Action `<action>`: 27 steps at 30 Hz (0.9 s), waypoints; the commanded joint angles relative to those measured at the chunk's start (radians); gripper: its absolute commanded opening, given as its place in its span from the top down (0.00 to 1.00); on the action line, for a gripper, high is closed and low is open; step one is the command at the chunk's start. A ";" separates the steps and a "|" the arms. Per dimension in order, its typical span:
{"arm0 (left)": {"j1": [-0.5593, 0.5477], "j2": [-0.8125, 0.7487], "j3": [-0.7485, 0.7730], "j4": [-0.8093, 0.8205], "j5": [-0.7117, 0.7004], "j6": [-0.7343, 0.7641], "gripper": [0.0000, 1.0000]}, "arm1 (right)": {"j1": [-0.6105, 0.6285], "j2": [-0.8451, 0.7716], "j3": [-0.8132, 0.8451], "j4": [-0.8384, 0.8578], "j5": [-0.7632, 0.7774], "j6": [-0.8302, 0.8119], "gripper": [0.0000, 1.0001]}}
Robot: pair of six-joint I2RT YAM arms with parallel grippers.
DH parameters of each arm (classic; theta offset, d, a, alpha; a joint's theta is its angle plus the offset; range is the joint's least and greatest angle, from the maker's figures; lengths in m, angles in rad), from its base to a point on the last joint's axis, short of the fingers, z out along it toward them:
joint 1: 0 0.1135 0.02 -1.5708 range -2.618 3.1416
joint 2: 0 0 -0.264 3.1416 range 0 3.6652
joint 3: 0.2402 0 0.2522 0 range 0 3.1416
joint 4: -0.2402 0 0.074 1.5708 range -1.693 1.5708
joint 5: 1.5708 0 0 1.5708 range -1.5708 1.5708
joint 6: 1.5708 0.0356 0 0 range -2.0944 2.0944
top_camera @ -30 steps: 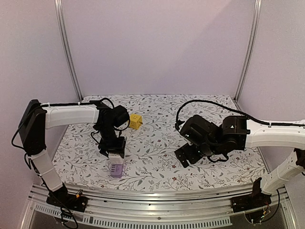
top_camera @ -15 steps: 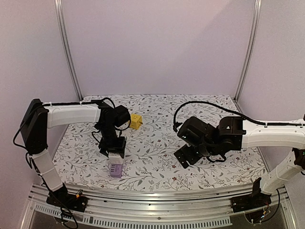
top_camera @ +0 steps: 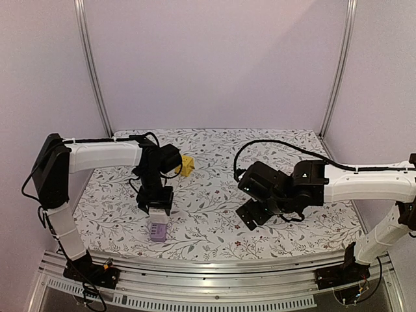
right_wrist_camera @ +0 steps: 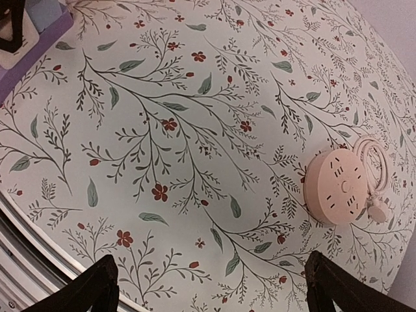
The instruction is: Insert the plug
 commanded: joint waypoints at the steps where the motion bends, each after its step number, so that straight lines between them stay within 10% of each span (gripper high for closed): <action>1: 0.014 0.211 -0.166 0.069 -0.194 0.017 1.00 | 0.003 0.018 0.038 -0.002 0.024 -0.006 0.01; 18: 0.014 -0.057 -0.133 0.004 -0.159 0.056 0.01 | 0.003 0.008 0.074 -0.027 0.035 -0.009 0.01; 27: 0.012 -0.194 0.050 -0.142 -0.133 0.098 0.00 | 0.003 0.021 0.091 -0.027 0.025 -0.030 0.01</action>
